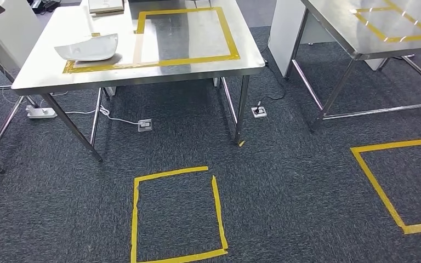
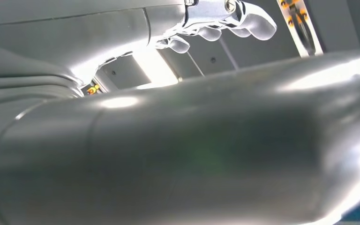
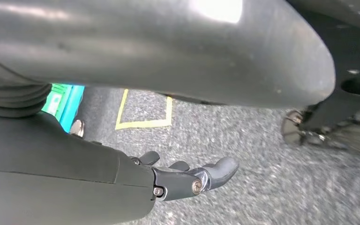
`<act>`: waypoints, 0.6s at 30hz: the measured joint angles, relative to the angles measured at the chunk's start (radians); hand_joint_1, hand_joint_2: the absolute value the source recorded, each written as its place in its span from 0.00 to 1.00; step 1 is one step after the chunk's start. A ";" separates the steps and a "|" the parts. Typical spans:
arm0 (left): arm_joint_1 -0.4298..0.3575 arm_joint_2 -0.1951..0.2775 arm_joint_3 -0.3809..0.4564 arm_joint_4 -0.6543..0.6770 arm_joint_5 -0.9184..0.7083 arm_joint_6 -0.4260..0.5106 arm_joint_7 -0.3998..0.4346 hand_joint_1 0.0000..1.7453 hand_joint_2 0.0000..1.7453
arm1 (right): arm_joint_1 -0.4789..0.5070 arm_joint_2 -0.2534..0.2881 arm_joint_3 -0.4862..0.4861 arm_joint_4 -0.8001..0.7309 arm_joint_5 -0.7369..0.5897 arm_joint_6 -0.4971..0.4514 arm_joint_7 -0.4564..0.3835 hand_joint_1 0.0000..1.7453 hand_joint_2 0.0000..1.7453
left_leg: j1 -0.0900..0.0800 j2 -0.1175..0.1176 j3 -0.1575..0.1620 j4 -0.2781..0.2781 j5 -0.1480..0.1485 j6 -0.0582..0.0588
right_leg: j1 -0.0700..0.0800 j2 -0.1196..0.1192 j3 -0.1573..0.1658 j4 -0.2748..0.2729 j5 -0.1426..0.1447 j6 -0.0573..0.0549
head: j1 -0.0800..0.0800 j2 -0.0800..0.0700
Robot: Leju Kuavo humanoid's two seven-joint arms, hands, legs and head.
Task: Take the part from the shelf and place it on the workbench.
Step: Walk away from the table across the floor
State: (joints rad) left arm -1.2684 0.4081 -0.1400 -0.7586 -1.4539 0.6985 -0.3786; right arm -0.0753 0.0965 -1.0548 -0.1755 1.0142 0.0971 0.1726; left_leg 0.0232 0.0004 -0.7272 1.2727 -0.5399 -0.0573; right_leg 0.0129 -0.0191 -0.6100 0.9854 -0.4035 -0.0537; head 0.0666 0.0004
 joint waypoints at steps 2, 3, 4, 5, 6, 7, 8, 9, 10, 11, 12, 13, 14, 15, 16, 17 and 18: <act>0.007 0.000 0.001 0.000 0.008 0.000 0.003 0.00 0.00 | 0.000 0.001 0.000 0.000 -0.004 0.002 -0.005 0.00 0.00 | 0.011 0.001 0.059 -0.037 0.045 -0.017 | -0.012 -0.003 -0.035 0.013 0.018 0.013 | 0.000 0.000; 0.008 0.000 0.002 0.001 0.012 0.000 0.005 0.00 0.00 | -0.001 0.001 0.000 0.000 -0.007 0.003 -0.009 0.00 0.00 | 0.015 0.000 0.104 -0.095 0.050 -0.029 | -0.016 -0.004 -0.053 0.024 0.024 0.021 | -0.001 0.000; 0.009 0.000 0.003 0.003 0.014 0.000 0.009 0.00 0.00 | -0.001 -0.001 0.000 -0.001 -0.008 0.004 -0.012 0.00 0.00 | 0.016 -0.001 0.147 -0.151 0.046 -0.031 | -0.018 -0.003 -0.069 0.036 0.030 0.029 | -0.002 0.000; 0.012 0.000 0.004 0.005 0.015 0.000 0.014 0.00 0.00 | -0.001 -0.002 -0.001 -0.001 -0.009 0.004 -0.016 0.00 0.00 | 0.016 -0.003 0.174 -0.193 0.033 -0.028 | -0.018 -0.001 -0.080 0.045 0.036 0.036 | -0.002 0.000; 0.016 0.000 0.006 0.007 0.015 0.000 0.018 0.00 0.00 | -0.001 -0.003 -0.001 -0.002 -0.009 0.004 -0.020 0.00 0.00 | 0.014 -0.005 0.184 -0.212 0.019 -0.019 | -0.016 0.002 -0.087 0.050 0.043 0.042 | -0.001 0.000; 0.021 0.000 0.009 0.008 0.015 0.000 0.023 0.00 0.00 | 0.000 -0.004 -0.001 -0.002 -0.009 0.003 -0.024 0.00 0.00 | 0.013 -0.006 0.182 -0.213 0.021 -0.002 | -0.014 0.004 -0.091 0.052 0.052 0.047 | 0.000 0.000; 0.027 0.000 0.012 0.011 0.016 0.000 0.028 0.00 0.00 | 0.001 -0.004 -0.002 -0.002 -0.009 0.003 -0.029 0.00 0.00 | 0.014 -0.005 0.171 -0.210 0.026 0.011 | -0.015 0.007 -0.094 0.051 0.060 0.052 | 0.002 0.000; 0.033 0.000 0.015 0.013 0.017 0.000 0.032 0.00 0.00 | 0.002 -0.005 -0.003 -0.002 -0.009 0.002 -0.034 0.00 0.00 | 0.014 -0.004 0.162 -0.208 0.034 0.024 | -0.016 0.008 -0.100 0.056 0.054 0.057 | 0.003 0.000; 0.036 0.000 0.019 0.016 0.018 0.000 0.036 0.00 0.00 | 0.003 -0.006 -0.004 -0.002 -0.010 0.001 -0.038 0.00 0.00 | 0.014 -0.002 0.151 -0.208 0.044 0.035 | -0.018 0.009 -0.111 0.075 0.030 0.062 | 0.003 0.000; 0.039 0.000 0.022 0.018 0.019 0.000 0.038 0.00 0.00 | 0.004 -0.006 -0.006 -0.002 -0.010 0.000 -0.041 0.00 0.00 | 0.014 -0.001 0.138 -0.208 0.055 0.043 | -0.020 0.010 -0.126 0.114 -0.011 0.067 | 0.004 0.000; 0.041 0.000 0.026 0.020 0.019 0.000 0.042 0.00 0.00 | 0.004 -0.006 -0.007 -0.002 -0.010 0.000 -0.044 0.00 0.00 | 0.014 -0.001 0.125 -0.208 0.067 0.048 | -0.020 0.011 -0.145 0.173 -0.066 0.071 | 0.005 0.000; 0.043 0.000 0.030 0.022 0.017 0.000 0.047 0.00 0.00 | 0.004 -0.006 -0.008 -0.002 -0.011 0.000 -0.045 0.00 0.00 | 0.013 -0.001 0.109 -0.208 0.080 0.051 | -0.020 0.012 -0.162 0.242 -0.114 0.073 | 0.006 0.000; 0.047 0.000 0.035 0.025 0.013 0.000 0.056 0.00 0.00 | 0.004 -0.007 -0.008 -0.002 -0.011 -0.001 -0.046 0.00 0.00 | 0.011 -0.002 0.093 -0.208 0.093 0.052 | -0.020 0.012 -0.172 0.303 -0.144 0.073 | 0.006 0.000; 0.053 0.001 0.041 0.028 0.009 0.000 0.068 0.00 0.00 | 0.004 -0.008 -0.009 -0.002 -0.013 -0.001 -0.046 0.00 0.00 | 0.009 -0.003 0.077 -0.208 0.105 0.053 | -0.019 0.012 -0.169 0.340 -0.153 0.070 | 0.007 0.000; 0.062 0.002 0.049 0.033 0.009 0.000 0.081 0.00 0.00 | 0.003 -0.010 -0.012 -0.002 -0.017 -0.002 -0.045 0.00 0.00 | 0.006 -0.005 0.063 -0.208 0.117 0.053 | -0.017 0.013 -0.148 0.344 -0.141 0.064 | 0.008 0.000; 0.075 0.004 0.060 0.038 0.022 0.000 0.087 0.00 0.00 | 0.003 -0.012 -0.016 -0.002 -0.025 -0.003 -0.043 0.00 0.00 | 0.002 -0.006 0.051 -0.208 0.128 0.052 | -0.013 0.014 -0.109 0.313 -0.119 0.054 | 0.010 0.000; 0.091 0.005 0.079 0.043 0.053 0.000 0.081 0.00 0.00 | 0.002 -0.014 -0.022 -0.003 -0.037 -0.006 -0.042 0.00 0.00 | 0.001 -0.006 0.042 -0.208 0.138 0.052 | -0.008 0.016 -0.055 0.253 -0.104 0.040 | 0.011 0.000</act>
State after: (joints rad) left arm -1.1770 0.4133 -0.0607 -0.7152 -1.4013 0.6985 -0.2976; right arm -0.0730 0.0822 -1.0767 -0.1781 0.9768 0.0908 0.1307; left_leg 0.0238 -0.0059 -0.6855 1.0643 -0.4022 -0.0054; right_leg 0.0054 -0.0028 -0.6655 1.2386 -0.5076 -0.0140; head 0.0777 0.0004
